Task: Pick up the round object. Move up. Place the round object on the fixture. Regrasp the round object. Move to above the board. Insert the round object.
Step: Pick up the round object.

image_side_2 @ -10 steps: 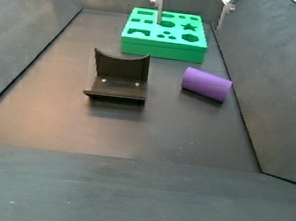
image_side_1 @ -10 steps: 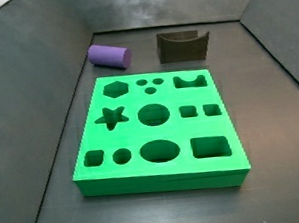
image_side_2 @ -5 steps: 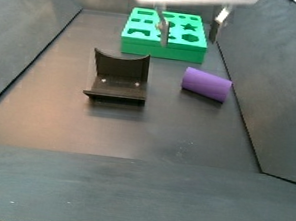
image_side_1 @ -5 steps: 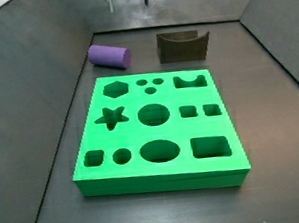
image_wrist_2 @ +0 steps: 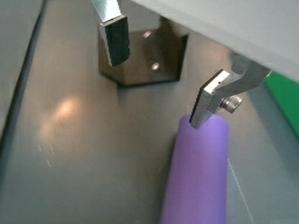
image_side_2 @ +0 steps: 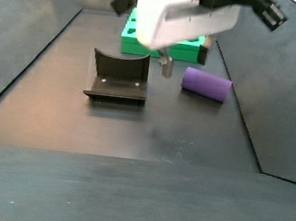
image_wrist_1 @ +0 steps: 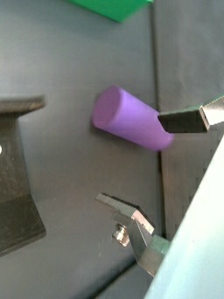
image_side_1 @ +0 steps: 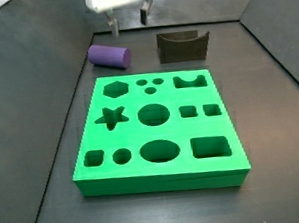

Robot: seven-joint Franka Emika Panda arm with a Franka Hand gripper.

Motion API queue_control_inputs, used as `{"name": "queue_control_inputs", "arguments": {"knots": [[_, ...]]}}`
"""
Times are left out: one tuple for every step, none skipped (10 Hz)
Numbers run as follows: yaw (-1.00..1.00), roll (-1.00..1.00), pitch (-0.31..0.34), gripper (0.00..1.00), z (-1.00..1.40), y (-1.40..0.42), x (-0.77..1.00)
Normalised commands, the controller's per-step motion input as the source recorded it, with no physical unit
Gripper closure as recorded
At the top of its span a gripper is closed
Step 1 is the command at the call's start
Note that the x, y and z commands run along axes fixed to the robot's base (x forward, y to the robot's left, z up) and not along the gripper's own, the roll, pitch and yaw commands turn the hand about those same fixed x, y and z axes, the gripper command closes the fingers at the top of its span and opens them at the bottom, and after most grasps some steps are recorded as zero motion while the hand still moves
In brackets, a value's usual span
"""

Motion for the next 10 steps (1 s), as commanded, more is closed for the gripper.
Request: {"name": "queue_control_inputs", "arguments": {"knots": [[0.87, 0.02, 0.0, 0.0, -0.57, -0.27, 0.0], [0.86, 0.05, 0.0, 0.0, -0.56, -0.31, -0.02], [0.89, 0.08, 0.0, 0.0, -0.6, -0.31, -0.03], [0.94, 0.1, 0.0, 0.0, -0.59, -0.28, -0.03], [0.95, 0.11, 0.0, 0.0, -0.66, -0.24, -0.07], [1.0, 0.13, -0.026, 0.0, -0.75, -0.13, -0.14], [1.0, 0.18, -0.076, 0.0, -0.77, -0.02, -0.19], [1.0, 0.17, -0.081, 0.0, -0.73, 0.0, -0.18], [1.0, 0.16, -0.081, 0.0, -0.73, 0.0, -0.18], [1.0, 0.15, -0.089, 0.0, -0.72, 0.0, -0.18]]}}
